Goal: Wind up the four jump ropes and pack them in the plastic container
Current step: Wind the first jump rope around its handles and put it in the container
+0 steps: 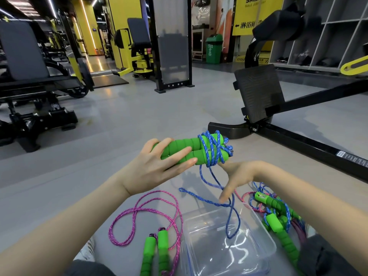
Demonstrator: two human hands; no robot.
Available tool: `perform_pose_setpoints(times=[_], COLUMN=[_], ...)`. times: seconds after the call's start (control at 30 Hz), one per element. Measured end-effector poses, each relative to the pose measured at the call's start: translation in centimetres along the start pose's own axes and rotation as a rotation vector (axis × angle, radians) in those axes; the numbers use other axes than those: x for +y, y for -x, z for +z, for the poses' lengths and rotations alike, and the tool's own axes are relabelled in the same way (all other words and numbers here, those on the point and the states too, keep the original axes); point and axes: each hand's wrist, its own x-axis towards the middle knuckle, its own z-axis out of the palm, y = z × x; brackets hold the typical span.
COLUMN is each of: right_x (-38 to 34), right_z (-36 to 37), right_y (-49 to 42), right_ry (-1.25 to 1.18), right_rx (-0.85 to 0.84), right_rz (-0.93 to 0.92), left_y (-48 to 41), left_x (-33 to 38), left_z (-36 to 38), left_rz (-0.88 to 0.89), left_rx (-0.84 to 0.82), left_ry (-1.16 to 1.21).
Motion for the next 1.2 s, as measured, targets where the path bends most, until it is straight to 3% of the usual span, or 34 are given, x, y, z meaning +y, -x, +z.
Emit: perform_pose_setpoints(times=[0.07,0.17,0.3,0.4,0.57,0.77,0.9,1.07,1.2], right_x=[-0.3,-0.6,-1.8,-3.2,-3.9,-4.8,-5.0,-3.4,-1.8], right_z=[0.1,0.6,1.7,2.0,1.8,-1.0,-3.4,-3.7,-2.7], right_y=[0.6,0.4,-0.7,-1.0,-0.5,2.7,4.4,3.6,2.3], right_ry=[-0.266,-0.547,-0.790,-0.927,-0.532,-0.259,-0.091,-0.153,-0.377], right_rx=[-0.041,0.208,0.277,0.321,0.372,0.199,0.423,0.688,0.611], right_rz=[-0.059,-0.269,-0.546,-0.496,-0.342,-0.367,-0.453,-0.530,-0.523], left_y=[-0.2,-0.6,-1.8,-1.0,2.0,4.0,3.6,1.4,-1.4], left_x=[0.1,0.3,0.7,0.1,-1.3,-2.3,-1.6,1.4,3.8], left_z=[-0.1,-0.1,-0.3,0.2,1.5,1.4,0.9,0.2,-1.1], left_rz=[-0.002,-0.012,-0.035,-0.076,-0.143,-0.156,-0.045,0.112,0.137], left_rx=[0.010,0.040,0.091,0.069,-0.049,-0.190,-0.229,-0.053,0.064], left_ry=[-0.003,0.001,0.025,-0.026,-0.157,-0.199,-0.133,0.011,0.114])
